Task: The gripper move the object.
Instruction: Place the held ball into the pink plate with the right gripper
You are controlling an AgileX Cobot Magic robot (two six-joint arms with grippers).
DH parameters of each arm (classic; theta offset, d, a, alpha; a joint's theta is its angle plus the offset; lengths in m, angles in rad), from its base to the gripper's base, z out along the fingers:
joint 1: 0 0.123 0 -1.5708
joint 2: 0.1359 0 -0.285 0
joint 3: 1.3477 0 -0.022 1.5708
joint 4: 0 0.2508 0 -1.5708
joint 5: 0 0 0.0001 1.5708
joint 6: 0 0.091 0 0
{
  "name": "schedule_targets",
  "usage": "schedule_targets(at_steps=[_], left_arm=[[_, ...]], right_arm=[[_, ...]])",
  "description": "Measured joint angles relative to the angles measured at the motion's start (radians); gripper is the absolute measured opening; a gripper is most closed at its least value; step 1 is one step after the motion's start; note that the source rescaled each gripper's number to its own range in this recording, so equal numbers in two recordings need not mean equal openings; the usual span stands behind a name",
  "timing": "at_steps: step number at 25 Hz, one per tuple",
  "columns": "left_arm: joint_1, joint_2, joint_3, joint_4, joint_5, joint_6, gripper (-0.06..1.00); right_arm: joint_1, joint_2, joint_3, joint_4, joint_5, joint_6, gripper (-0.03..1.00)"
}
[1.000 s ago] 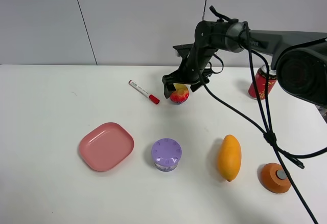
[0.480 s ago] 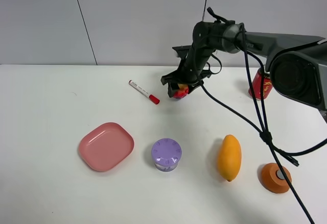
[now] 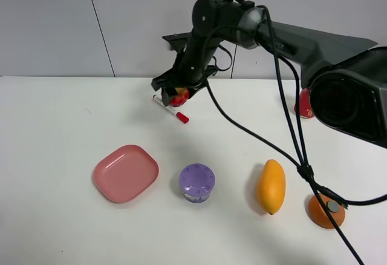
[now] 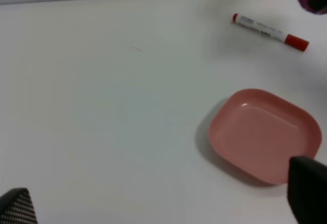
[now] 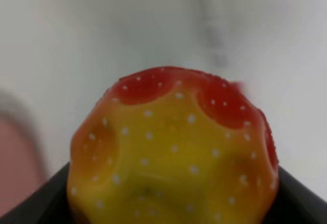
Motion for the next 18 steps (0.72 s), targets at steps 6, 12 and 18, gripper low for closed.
schedule_targets(at_steps=[6, 12, 18], left_arm=[[0.000, 0.000, 0.000, 0.000, 0.000, 0.000, 1.00], [0.000, 0.000, 0.000, 0.000, 0.000, 0.000, 1.00], [0.000, 0.000, 0.000, 0.000, 0.000, 0.000, 1.00]], right_arm=[[0.159, 0.000, 0.000, 0.034, 0.004, -0.002, 0.00], [0.240, 0.000, 0.000, 0.052, 0.036, -0.002, 0.00], [0.247, 0.026, 0.000, 0.047, 0.080, 0.002, 0.00]])
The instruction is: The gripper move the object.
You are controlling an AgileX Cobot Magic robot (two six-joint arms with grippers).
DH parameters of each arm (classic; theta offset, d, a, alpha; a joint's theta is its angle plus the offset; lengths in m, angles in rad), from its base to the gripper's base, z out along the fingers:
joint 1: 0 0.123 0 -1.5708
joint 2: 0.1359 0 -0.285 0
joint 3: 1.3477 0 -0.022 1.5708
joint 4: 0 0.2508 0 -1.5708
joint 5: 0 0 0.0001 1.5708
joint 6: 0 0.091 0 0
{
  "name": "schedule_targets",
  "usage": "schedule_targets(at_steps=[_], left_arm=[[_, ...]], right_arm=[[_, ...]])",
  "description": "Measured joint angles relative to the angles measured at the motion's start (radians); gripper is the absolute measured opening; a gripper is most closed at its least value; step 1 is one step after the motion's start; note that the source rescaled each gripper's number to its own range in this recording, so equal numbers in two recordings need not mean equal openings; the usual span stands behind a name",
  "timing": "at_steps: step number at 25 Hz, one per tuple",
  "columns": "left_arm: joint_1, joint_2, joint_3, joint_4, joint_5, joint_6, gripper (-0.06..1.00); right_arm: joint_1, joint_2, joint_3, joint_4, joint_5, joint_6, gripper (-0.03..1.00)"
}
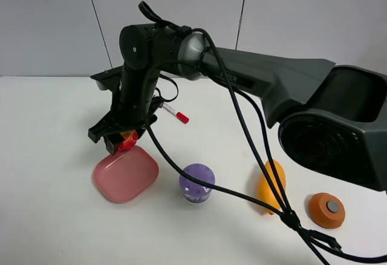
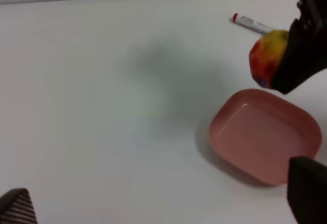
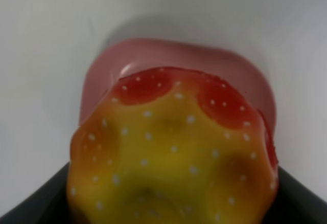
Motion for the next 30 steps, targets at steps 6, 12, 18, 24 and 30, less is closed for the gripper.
schedule_targets(at_steps=[6, 12, 18, 24, 30], left_arm=[[0.000, 0.000, 0.000, 0.000, 0.000, 0.000, 1.00], [0.000, 0.000, 0.000, 0.000, 0.000, 0.000, 1.00], [0.000, 0.000, 0.000, 0.000, 0.000, 0.000, 1.00], [0.000, 0.000, 0.000, 0.000, 0.000, 0.000, 1.00], [0.000, 0.000, 0.000, 0.000, 0.000, 0.000, 1.00]], right_arm=[[0.024, 0.057, 0.000, -0.003, 0.033, 0.031, 0.00], [0.029, 0.070, 0.000, -0.013, 0.029, 0.080, 0.00], [0.030, 0.084, 0.000, -0.029, 0.029, 0.113, 0.24], [0.042, 0.112, 0.000, -0.062, 0.005, 0.205, 0.56], [0.023, 0.081, 0.002, -0.154, -0.006, 0.207, 0.58]])
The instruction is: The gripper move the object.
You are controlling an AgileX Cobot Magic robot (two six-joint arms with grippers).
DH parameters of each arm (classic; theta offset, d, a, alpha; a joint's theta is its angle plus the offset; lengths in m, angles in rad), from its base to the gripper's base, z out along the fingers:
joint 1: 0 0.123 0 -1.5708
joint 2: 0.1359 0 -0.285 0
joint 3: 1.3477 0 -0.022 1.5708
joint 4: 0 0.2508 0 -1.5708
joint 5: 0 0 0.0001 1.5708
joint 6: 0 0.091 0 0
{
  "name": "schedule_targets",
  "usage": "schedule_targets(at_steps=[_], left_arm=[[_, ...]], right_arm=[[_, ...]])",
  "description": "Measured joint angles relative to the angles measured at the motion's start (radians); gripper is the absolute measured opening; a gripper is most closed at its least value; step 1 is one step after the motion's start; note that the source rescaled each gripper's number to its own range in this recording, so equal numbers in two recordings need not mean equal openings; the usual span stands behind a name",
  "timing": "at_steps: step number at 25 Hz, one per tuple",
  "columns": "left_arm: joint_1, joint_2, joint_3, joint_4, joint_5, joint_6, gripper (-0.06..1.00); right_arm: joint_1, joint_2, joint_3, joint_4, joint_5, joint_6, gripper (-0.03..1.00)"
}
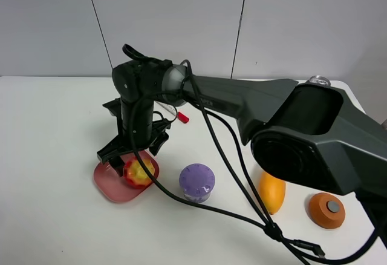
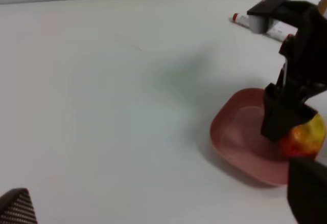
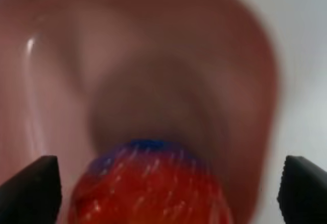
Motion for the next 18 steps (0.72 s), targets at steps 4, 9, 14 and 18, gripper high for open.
schedule_targets(at_steps=[4, 9, 14, 18], left_arm=[[0.000, 0.000, 0.000, 0.000, 0.000, 0.000, 1.00], [0.000, 0.000, 0.000, 0.000, 0.000, 0.000, 1.00], [0.000, 0.000, 0.000, 0.000, 0.000, 0.000, 1.00], [0.000, 0.000, 0.000, 0.000, 0.000, 0.000, 1.00]], right_arm=[[-0.050, -0.111, 0.001, -0.061, -0.064, 0.000, 0.58], [-0.129, -0.286, 0.001, -0.171, -0.115, 0.011, 0.58], [-0.210, -0.428, 0.001, -0.199, -0.111, 0.036, 0.58], [-0.272, -0.537, 0.018, -0.212, -0.101, 0.037, 0.58]])
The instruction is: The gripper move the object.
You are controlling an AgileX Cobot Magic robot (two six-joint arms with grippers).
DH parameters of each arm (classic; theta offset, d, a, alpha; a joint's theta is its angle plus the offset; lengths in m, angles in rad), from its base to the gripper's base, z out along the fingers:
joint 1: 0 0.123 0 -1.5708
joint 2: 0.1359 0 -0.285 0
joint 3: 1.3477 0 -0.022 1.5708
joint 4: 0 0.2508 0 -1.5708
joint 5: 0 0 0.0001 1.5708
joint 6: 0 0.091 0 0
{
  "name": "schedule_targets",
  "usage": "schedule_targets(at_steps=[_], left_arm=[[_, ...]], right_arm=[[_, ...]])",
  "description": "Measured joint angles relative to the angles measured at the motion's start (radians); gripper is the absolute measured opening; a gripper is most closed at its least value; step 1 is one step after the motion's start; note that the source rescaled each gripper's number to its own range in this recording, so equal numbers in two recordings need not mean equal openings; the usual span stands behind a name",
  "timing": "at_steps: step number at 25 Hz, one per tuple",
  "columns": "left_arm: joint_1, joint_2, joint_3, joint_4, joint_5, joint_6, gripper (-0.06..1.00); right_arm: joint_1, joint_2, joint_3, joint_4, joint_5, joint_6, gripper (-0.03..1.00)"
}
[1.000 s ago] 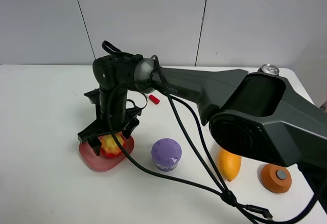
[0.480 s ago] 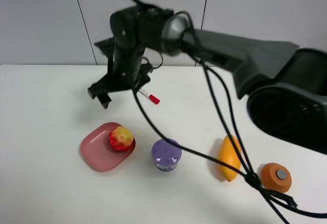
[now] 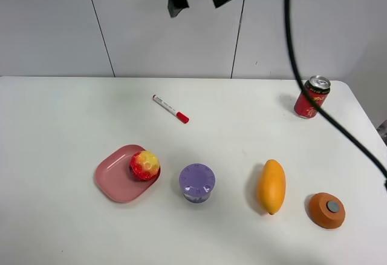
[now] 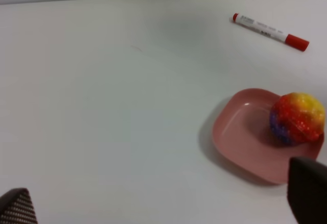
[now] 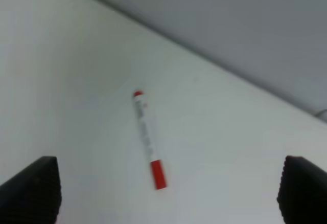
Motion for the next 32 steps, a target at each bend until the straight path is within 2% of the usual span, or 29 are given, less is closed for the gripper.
schedule_targets(at_steps=[4, 8, 15, 21, 24, 27, 32], left_arm=[[0.000, 0.000, 0.000, 0.000, 0.000, 0.000, 1.00], [0.000, 0.000, 0.000, 0.000, 0.000, 0.000, 1.00], [0.000, 0.000, 0.000, 0.000, 0.000, 0.000, 1.00], [0.000, 0.000, 0.000, 0.000, 0.000, 0.000, 1.00], [0.000, 0.000, 0.000, 0.000, 0.000, 0.000, 1.00], [0.000, 0.000, 0.000, 0.000, 0.000, 0.000, 1.00], [0.000, 0.000, 0.000, 0.000, 0.000, 0.000, 1.00]], right_arm=[[-0.065, -0.161, 0.134, -0.060, -0.014, 0.009, 0.58], [-0.163, -0.362, 0.387, -0.099, -0.075, 0.059, 0.58], [-0.392, -0.748, 0.914, -0.101, -0.204, 0.126, 0.58], [-0.630, -1.123, 1.294, -0.068, -0.245, 0.133, 0.58], [-0.652, -1.322, 1.393, -0.014, -0.241, 0.136, 0.58], [-0.653, -1.487, 1.430, 0.014, -0.181, 0.112, 0.58], [-0.653, -1.707, 1.435, -0.002, -0.041, -0.077, 0.58]])
